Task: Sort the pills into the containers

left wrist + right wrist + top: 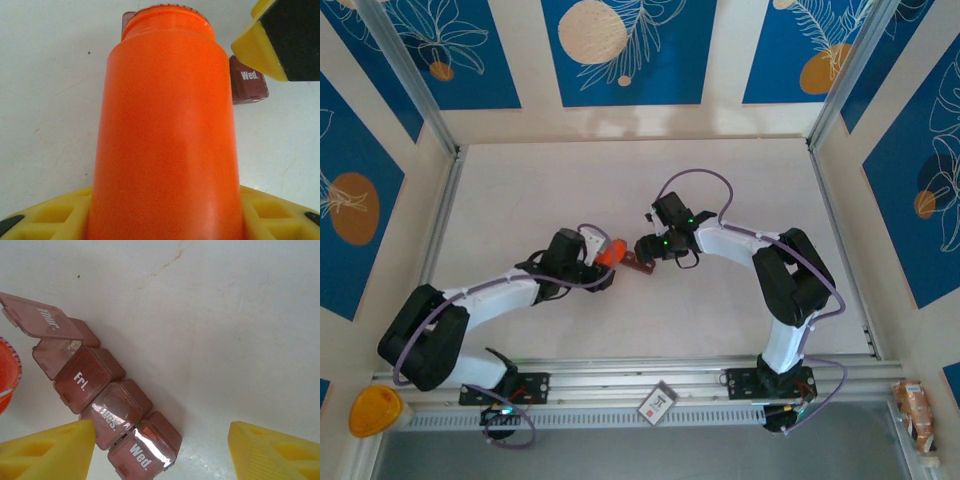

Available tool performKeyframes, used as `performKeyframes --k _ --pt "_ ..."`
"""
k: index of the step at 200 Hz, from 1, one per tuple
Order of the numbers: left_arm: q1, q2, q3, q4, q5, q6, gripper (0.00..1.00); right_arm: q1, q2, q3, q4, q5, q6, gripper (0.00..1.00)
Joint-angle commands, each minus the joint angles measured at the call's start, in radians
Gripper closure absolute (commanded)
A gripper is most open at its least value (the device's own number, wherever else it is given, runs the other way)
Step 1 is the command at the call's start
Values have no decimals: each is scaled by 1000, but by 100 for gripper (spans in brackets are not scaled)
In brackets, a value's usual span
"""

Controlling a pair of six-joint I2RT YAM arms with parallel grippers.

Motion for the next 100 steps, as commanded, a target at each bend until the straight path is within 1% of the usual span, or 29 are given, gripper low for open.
performKeyframes --k 1,100 --pt "-13 14 44 -76 -37 22 100 7 27 -18 -25 12 -13 29" --pt "-23 39 82 -149 -57 38 100 9 51 -36 -14 6 5 29"
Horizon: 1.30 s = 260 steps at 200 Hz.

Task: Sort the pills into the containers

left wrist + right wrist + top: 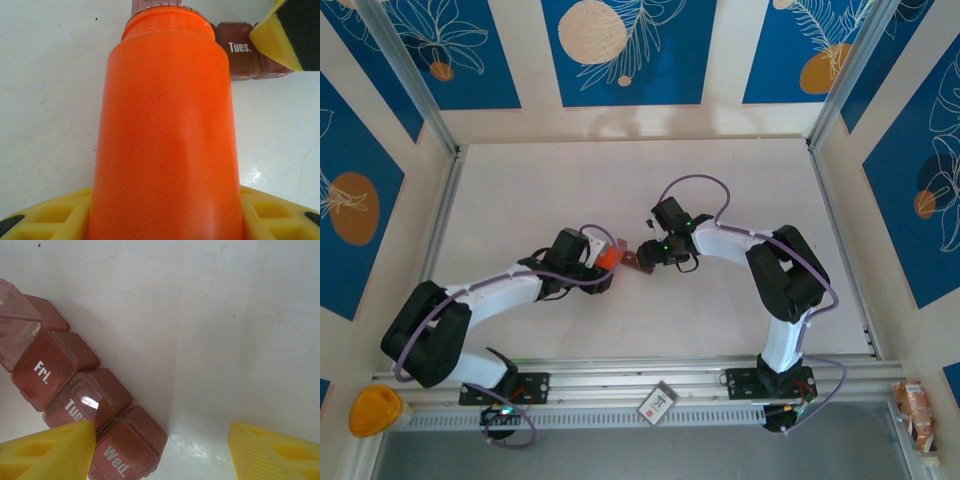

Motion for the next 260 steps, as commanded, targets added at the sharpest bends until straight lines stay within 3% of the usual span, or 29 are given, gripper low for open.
performKeyframes --k 1,116,260 --pt "-15 19 45 -35 -20 27 100 8 16 -16 -11 -2 4 29" --pt "-30 99 191 -232 -88 51 100 7 21 -34 -2 -6 9 29" --pt "-48 170 297 -353 -107 82 100 7 22 -54 12 -20 19 30"
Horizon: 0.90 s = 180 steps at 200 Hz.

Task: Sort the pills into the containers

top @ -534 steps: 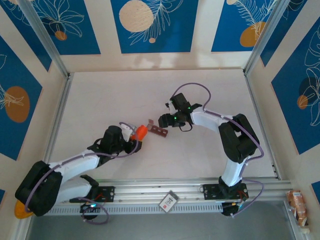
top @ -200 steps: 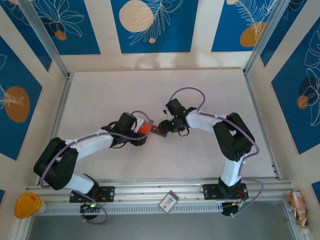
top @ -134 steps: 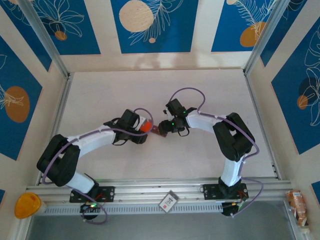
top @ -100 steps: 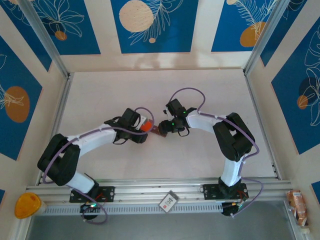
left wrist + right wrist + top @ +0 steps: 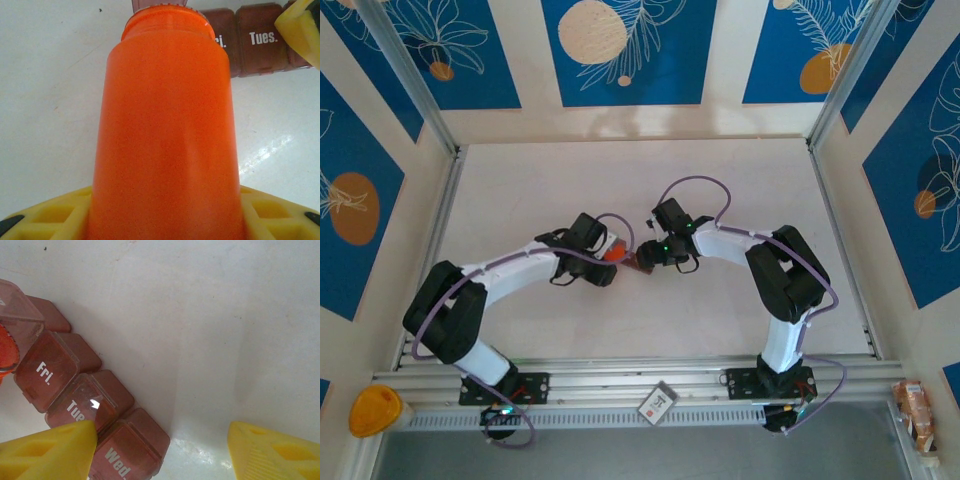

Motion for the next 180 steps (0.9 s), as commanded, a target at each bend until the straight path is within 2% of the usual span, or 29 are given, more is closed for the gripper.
performKeyframes --k 1,180 --pt "-14 20 39 -48 -18 24 100 7 22 -34 -28 -5 11 30" --pt "-16 45 87 -92 -66 28 100 7 15 -44 -31 -6 5 30"
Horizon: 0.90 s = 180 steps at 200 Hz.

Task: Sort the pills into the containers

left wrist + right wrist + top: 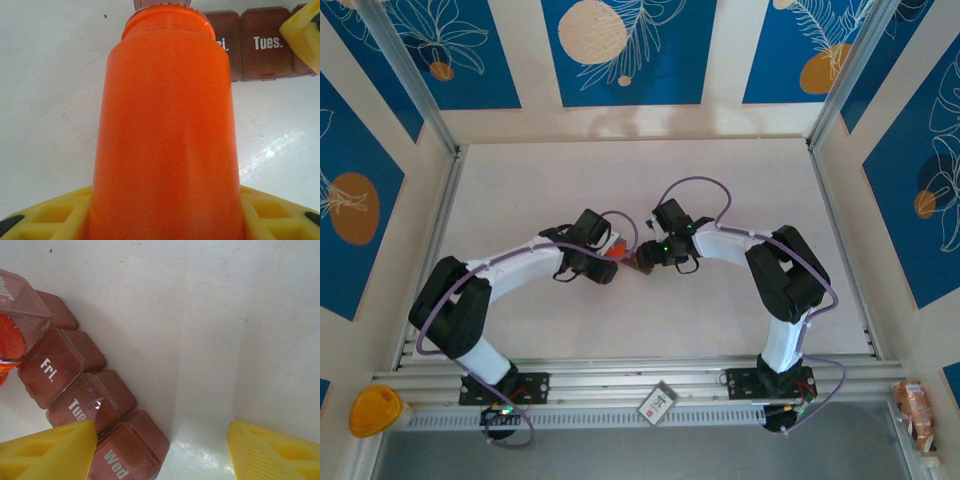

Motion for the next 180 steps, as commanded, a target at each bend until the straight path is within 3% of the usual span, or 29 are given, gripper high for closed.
performKeyframes --k 1,180 --pt "-10 10 29 -38 -32 12 100 7 15 -33 -53 4 3 30" --pt "-10 48 113 -130 -25 50 100 9 7 -38 -58 1 7 30"
